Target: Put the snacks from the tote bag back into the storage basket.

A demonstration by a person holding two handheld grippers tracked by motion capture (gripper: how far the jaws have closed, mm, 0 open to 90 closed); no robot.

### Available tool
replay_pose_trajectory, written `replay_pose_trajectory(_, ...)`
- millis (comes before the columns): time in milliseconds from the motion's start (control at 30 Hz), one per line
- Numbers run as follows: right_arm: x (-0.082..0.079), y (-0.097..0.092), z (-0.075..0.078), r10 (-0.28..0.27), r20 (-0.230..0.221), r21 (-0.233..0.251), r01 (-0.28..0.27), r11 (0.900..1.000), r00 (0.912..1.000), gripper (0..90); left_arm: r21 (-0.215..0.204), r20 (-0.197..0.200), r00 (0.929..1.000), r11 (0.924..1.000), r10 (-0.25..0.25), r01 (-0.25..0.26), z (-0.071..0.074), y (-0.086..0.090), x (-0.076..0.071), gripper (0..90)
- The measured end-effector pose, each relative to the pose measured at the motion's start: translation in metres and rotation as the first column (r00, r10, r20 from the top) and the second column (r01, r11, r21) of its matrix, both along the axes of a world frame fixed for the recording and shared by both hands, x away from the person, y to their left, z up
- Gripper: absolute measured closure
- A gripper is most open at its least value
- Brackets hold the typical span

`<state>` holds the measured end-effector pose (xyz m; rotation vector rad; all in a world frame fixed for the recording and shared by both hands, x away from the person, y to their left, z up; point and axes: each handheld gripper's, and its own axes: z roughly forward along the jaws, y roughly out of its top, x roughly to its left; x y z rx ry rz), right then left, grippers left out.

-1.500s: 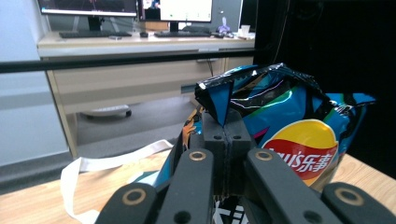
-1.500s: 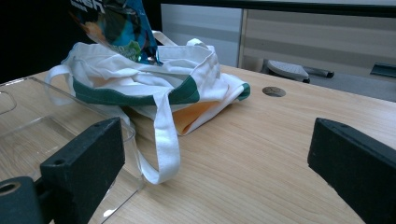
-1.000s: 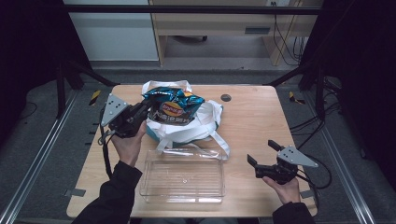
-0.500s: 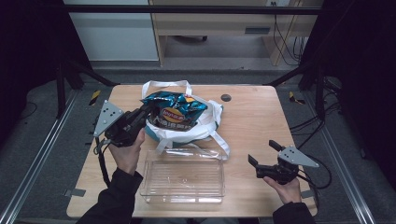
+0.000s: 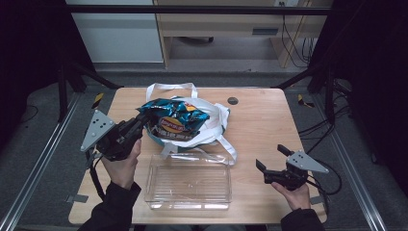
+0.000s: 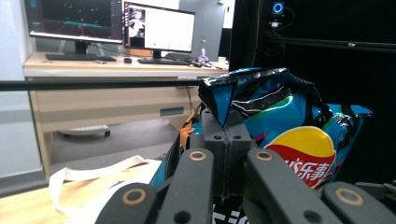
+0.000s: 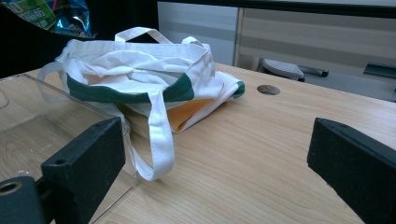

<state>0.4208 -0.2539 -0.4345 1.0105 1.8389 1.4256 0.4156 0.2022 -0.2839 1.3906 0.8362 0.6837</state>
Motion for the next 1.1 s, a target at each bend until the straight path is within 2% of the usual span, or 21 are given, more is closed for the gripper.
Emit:
replay_pose_trajectory(133, -0.001, 0.000, 0.000, -0.001, 0.000, 0.002, 0.001, 1.0000, 1.0000, 4.5, -0.009, 0.000, 1.0000, 0.9999, -0.007, 0.007, 0.003, 0.000, -0.005, 90.0)
replay_pose_trajectory(400, -0.001, -0.001, 0.000, -0.002, 0.001, 0.000, 0.002, 1.0000, 1.0000, 4.5, 0.017, 0.010, 0.9998, 0.9997, -0.018, 0.018, 0.000, -0.004, -0.013, 90.0)
replay_pose_trajectory(667, -0.001, -0.001, 0.000, -0.001, -0.001, 0.002, 0.001, 1.0000, 1.0000, 4.5, 0.010, 0.025, 0.9995, 0.9998, -0.018, 0.018, -0.001, -0.002, -0.025, 90.0)
replay_pose_trajectory(1100, -0.001, 0.000, -0.001, -0.002, -0.003, -0.002, 0.002, 1.0000, 1.0000, 4.7, -0.005, -0.012, 0.9994, 0.9995, -0.032, 0.032, -0.020, -0.001, -0.041, 90.0)
